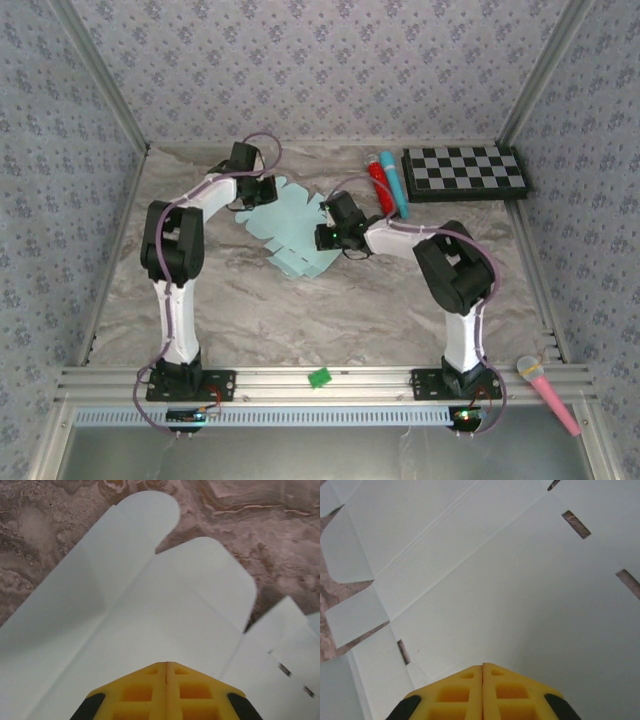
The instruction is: Fold the paper box
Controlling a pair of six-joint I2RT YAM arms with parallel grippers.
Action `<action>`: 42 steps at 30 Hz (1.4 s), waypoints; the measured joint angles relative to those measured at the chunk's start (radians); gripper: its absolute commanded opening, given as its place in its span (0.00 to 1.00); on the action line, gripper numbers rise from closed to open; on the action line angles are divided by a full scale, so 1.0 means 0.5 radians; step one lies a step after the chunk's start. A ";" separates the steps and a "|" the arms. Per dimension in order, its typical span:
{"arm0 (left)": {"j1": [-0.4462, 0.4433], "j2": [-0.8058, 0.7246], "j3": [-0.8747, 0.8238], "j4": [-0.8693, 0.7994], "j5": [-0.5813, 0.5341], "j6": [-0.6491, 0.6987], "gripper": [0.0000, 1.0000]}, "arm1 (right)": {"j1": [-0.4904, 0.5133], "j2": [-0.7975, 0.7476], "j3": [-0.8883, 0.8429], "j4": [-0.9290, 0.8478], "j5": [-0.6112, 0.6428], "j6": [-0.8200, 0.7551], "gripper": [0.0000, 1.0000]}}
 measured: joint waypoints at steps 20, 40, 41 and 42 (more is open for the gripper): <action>-0.159 -0.555 -0.963 0.008 -0.110 -0.087 0.01 | -0.035 0.251 0.338 -0.281 0.115 -0.016 0.09; -0.462 -0.999 -1.321 0.140 -0.091 -0.260 0.10 | -0.047 0.285 0.626 -0.550 0.159 -0.163 0.17; -0.438 -0.988 -1.295 0.140 -0.096 -0.234 0.08 | -0.048 0.251 0.600 -0.553 0.165 -0.159 0.17; -0.407 -0.961 -1.258 0.145 -0.102 -0.195 0.06 | -0.050 0.212 0.566 -0.554 0.170 -0.145 0.17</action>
